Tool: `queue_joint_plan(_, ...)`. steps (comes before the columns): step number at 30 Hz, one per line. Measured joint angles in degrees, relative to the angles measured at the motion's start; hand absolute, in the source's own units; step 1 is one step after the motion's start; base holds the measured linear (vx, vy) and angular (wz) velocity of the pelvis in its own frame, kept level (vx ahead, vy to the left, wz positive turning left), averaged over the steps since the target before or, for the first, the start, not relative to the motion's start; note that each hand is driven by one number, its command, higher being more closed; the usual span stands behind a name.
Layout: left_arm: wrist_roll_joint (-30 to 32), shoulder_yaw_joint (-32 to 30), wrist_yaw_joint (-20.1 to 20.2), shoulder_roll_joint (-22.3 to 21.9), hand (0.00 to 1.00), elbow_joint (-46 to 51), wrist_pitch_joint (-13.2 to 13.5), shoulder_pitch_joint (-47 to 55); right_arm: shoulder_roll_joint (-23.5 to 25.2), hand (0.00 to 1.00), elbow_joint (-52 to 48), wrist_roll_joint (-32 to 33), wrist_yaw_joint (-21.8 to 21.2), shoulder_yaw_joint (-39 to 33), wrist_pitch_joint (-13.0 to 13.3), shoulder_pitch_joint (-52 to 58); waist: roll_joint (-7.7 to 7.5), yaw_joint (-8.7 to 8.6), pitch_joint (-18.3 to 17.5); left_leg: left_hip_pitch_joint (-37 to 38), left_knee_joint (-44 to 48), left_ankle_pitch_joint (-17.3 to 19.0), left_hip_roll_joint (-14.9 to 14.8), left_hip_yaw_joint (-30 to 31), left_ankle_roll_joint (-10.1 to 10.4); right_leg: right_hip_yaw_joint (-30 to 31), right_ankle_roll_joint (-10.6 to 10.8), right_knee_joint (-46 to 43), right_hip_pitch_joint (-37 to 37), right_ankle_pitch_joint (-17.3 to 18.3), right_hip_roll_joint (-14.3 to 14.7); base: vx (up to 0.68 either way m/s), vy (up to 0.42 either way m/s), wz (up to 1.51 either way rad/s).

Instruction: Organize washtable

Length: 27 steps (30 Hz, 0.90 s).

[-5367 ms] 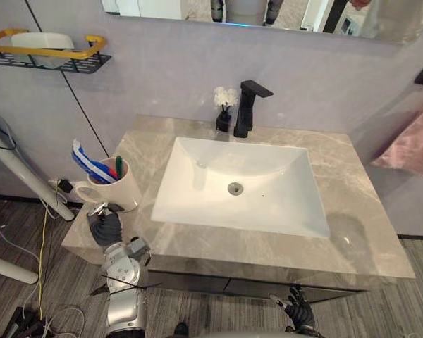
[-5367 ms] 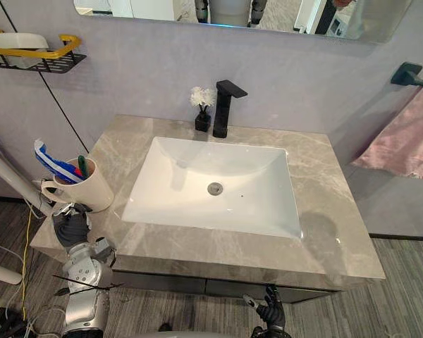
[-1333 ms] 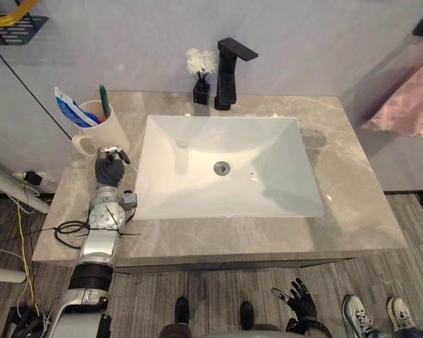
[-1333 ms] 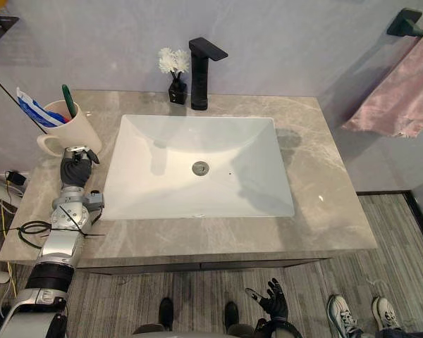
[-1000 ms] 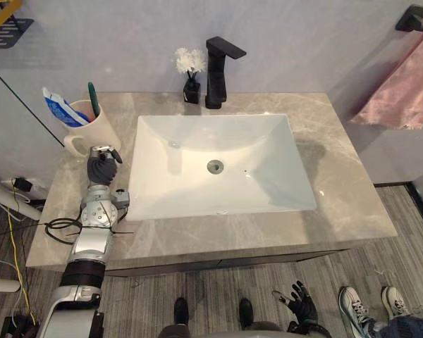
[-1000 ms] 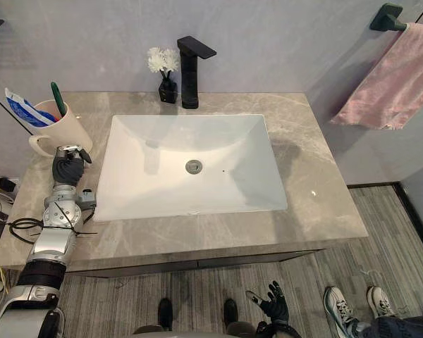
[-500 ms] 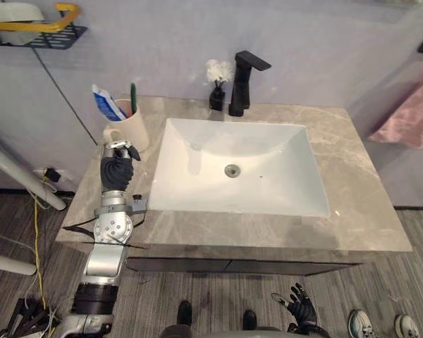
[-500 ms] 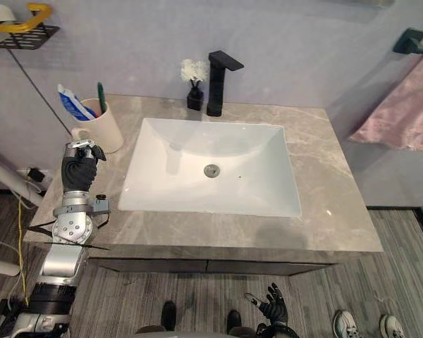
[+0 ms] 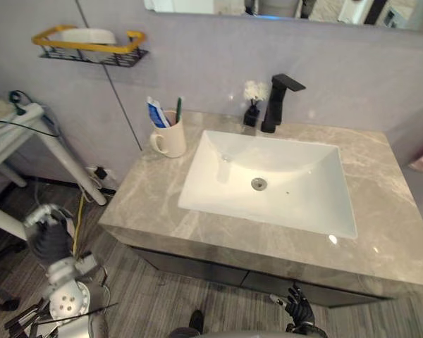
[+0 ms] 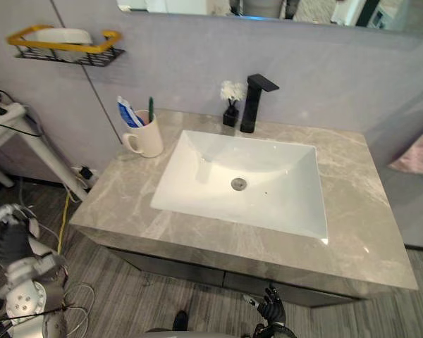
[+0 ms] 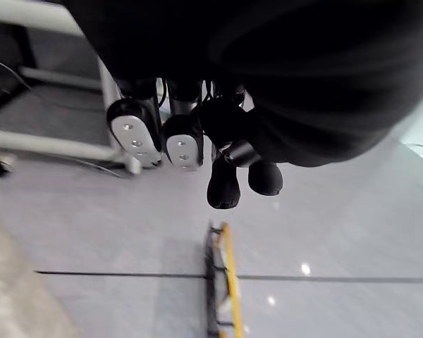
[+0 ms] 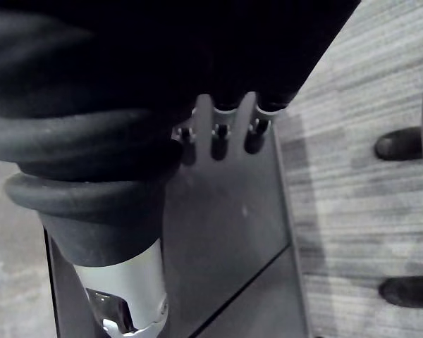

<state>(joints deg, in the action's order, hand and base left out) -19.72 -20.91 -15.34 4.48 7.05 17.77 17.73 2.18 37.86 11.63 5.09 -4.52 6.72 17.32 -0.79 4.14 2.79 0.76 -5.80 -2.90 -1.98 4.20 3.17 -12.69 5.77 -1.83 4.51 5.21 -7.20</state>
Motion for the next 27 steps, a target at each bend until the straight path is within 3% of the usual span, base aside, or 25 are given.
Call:
queue_joint_plan(1,-0.2,-0.01,0.25,-0.54,0.0,-1.9,-0.07,0.06,-0.01,0.0,0.11,0.08,-0.01,0.04,-0.24,-0.2,-0.04,0.01,0.0,0.06,0.0,-0.06,-0.01,0.13,-0.03,-0.31,0.0,-0.01,0.19,0.04,-0.08,-0.04,-0.014,0.23)
queue_joint_plan(8,-1.97,3.78,3.28,-4.95,0.0,-27.29,-4.13,-0.7,0.18,0.0,1.35,1.31,0.23,0.02,-0.92,-1.0,-1.66,-0.06,-0.94,0.04,0.01,-0.43,-0.04,0.25,0.06,-1.47,0.32,0.25,0.79,0.4,-0.36,-0.01,-0.013,0.06)
queue_joint_plan(13,3.71,8.9,5.41,-7.07,0.0,-45.9,-6.49,-4.26,1.02,0.0,1.9,1.29,0.2,-1.27,-0.55,-0.7,-1.9,-0.23,-1.03,0.17,0.01,-0.38,0.27,-0.06,0.05,-1.54,0.49,1.05,1.26,0.43,-0.65,0.01,0.002,0.01)
queue_joint_plan(20,11.83,14.24,6.96,-5.71,0.0,-56.11,-7.73,-8.56,1.09,0.0,7.4,1.11,0.24,-1.85,-0.22,-3.69,-1.89,-0.41,-1.01,1.02,0.0,0.11,-0.29,-2.91,0.28,0.84,0.44,1.75,1.26,0.35,0.05,0.01,-0.015,-0.15)
queue_joint_plan(27,14.43,19.38,7.72,-3.65,0.0,-59.55,-8.62,-10.52,-0.46,0.0,11.39,0.0,0.18,-0.56,-0.11,-7.81,-1.62,-1.8,-0.51,1.2,0.37,0.62,0.09,-4.55,0.15,3.4,0.61,0.74,0.12,0.21,0.21,0.0,0.0,-0.17)
